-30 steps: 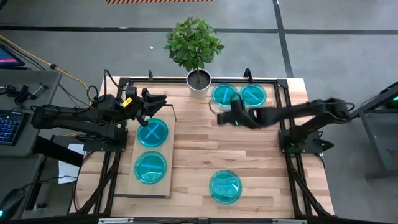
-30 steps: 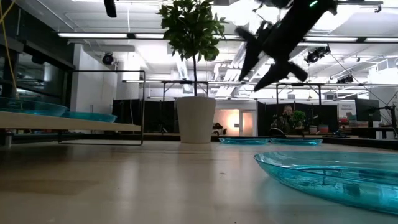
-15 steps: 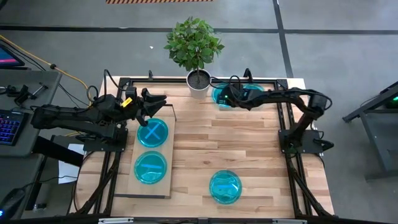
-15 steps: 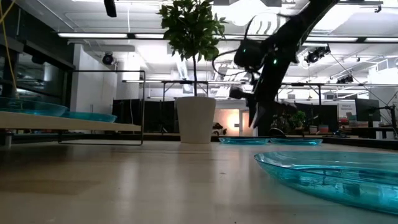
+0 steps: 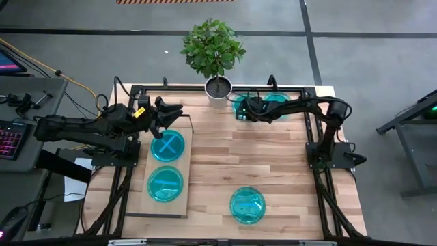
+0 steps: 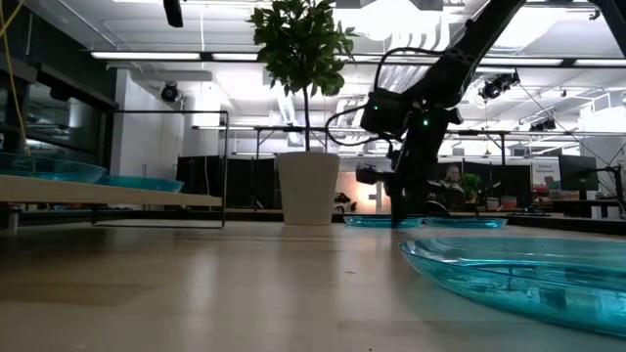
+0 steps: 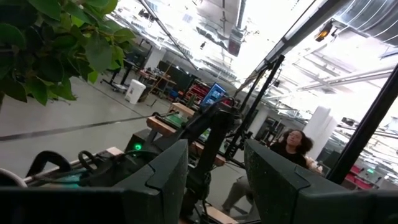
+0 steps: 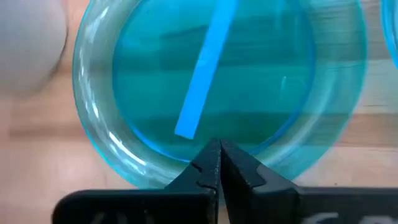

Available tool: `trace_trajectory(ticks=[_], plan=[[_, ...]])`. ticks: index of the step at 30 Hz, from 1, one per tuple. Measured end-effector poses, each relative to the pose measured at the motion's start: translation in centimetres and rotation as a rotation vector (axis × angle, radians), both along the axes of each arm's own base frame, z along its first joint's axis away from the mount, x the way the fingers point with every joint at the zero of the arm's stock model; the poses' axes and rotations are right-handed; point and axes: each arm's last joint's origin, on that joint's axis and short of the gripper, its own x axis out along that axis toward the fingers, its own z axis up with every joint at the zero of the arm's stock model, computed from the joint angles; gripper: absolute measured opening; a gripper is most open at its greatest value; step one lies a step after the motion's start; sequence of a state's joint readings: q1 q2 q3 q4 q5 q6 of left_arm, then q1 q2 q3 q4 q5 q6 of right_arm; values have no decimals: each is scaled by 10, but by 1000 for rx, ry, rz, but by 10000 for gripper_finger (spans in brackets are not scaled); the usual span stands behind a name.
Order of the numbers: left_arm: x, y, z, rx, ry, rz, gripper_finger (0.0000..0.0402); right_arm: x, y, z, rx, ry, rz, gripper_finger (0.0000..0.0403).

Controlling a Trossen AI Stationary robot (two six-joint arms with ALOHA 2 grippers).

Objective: Place and stack plates onto a shelf
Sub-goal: Stack the top left blue plate on the bottom blue plate on the shelf

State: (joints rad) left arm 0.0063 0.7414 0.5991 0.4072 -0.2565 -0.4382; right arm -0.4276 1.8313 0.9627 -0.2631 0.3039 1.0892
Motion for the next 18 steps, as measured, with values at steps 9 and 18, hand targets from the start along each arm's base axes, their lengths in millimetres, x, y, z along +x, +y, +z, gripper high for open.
trace_trajectory(ticks=[9, 18], plan=[[0, 0, 0, 3, 2, 5, 147, -2, 49, 15, 114, 142, 383, 0], [0, 0, 0, 3, 1, 4, 147, 0, 133, 35, 157, 156, 647, 0]])
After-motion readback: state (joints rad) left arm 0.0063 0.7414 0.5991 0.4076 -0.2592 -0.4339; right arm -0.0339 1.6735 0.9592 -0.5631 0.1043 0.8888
